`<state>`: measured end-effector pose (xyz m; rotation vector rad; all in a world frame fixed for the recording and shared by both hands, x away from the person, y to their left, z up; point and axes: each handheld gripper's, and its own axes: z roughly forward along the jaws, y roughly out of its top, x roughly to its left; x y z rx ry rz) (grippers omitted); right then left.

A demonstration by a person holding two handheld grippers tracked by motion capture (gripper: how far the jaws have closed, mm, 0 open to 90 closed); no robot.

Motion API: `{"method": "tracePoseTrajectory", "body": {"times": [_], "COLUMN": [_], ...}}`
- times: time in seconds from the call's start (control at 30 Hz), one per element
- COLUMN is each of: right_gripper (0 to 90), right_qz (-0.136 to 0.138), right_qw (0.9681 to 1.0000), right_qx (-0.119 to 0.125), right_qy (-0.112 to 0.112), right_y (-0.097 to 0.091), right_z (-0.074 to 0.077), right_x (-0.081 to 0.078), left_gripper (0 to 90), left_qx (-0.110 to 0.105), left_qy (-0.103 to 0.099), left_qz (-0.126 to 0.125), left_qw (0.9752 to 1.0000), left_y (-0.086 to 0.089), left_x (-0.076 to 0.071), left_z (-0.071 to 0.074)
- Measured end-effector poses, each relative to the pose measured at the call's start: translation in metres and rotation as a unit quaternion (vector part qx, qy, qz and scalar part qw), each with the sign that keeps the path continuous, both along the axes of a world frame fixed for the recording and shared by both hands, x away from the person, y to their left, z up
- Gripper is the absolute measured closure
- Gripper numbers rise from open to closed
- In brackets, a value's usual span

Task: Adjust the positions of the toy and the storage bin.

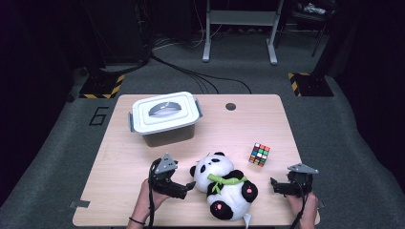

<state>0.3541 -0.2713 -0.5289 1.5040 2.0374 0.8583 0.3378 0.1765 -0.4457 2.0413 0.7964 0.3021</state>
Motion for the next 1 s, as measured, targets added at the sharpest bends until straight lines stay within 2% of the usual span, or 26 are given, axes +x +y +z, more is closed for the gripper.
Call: {"method": "tracePoseTrajectory", "body": {"times": [0.43,0.77,1.0], "right_gripper": [0.0,0.0,0.0], "right_qz": [0.000,-0.001,-0.003], "right_qw": [1.0000,1.0000,1.0000], "right_qx": [0.000,0.000,0.000], "right_qy": [0.000,0.000,0.000], "right_y": [0.000,0.000,0.000], "right_z": [0.000,0.000,0.000], "right_x": [0.000,0.000,0.000], "left_gripper": [0.0,0.1,4.1], "left_qx": [-0.002,-0.013,-0.018], "left_qy": [0.000,0.006,-0.008], "left_qz": [-0.041,-0.070,-0.095], "left_qw": [0.9992,0.9975,0.9953], "left_y": [-0.027,-0.040,-0.052], "left_x": [-0.001,-0.003,-0.005], "left_z": [0.002,0.005,0.009]}}
